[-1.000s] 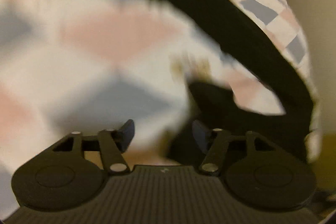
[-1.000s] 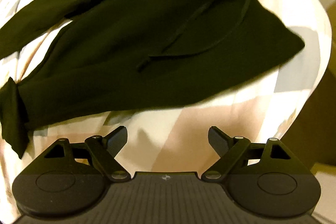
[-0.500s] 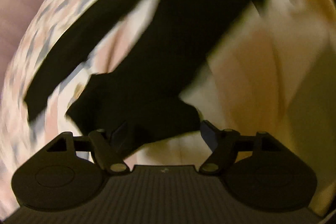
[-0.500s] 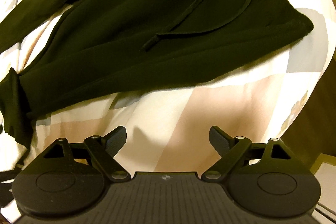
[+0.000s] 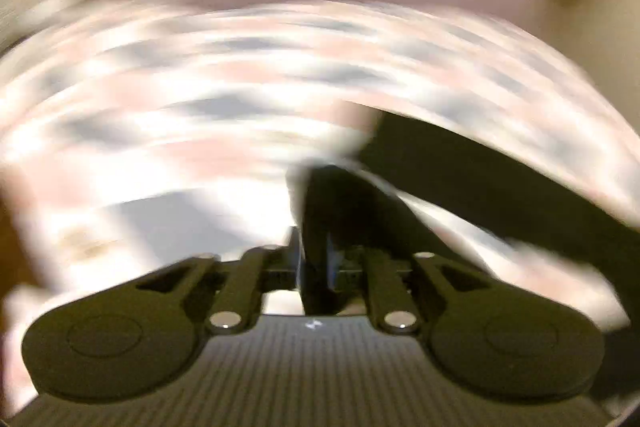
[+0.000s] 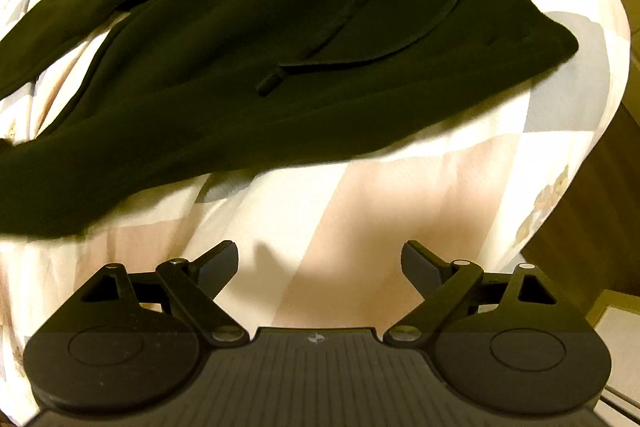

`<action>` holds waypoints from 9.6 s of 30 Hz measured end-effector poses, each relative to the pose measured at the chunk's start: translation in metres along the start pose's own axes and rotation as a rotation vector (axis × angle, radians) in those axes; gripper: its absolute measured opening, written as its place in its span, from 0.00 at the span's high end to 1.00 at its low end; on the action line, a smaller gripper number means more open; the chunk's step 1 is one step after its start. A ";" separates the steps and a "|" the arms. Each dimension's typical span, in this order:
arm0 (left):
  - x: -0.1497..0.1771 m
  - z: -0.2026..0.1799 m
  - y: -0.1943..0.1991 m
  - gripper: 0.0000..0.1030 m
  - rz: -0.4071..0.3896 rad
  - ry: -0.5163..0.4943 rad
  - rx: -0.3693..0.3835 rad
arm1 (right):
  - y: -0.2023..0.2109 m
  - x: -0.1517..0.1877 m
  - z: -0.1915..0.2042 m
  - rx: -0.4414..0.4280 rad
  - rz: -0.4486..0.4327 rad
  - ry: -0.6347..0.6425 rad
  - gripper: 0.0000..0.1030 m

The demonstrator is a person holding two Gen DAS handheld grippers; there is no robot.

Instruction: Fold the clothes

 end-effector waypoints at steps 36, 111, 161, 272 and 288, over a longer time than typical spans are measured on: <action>0.096 0.063 -0.032 0.73 0.181 0.853 0.382 | -0.017 -0.011 -0.003 0.030 0.018 -0.069 0.13; -0.065 -0.059 -0.269 0.55 0.150 0.480 0.325 | -0.003 -0.141 -0.125 -0.002 -0.165 -0.581 0.19; 0.066 -0.282 0.190 0.00 0.215 -0.289 0.107 | 0.141 -0.042 -0.062 -0.169 -0.444 0.103 0.13; -0.080 -0.355 -0.332 0.33 0.630 -1.104 0.720 | -0.036 -0.432 0.096 -0.364 -0.401 1.050 0.35; -0.059 -0.339 -0.312 0.98 0.491 -1.230 0.572 | -0.046 -0.395 0.100 -0.290 -0.424 1.004 0.98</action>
Point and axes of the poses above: each gripper's, at about its wrist camera, not at the fingertips, and y roughly against the way its jaws point, z to its left, x to its underside, the point moved 4 cm from there along -y, roughly the way its jaws point, and after that the axes turned 12 degrees about x, right-handed, at the moved point
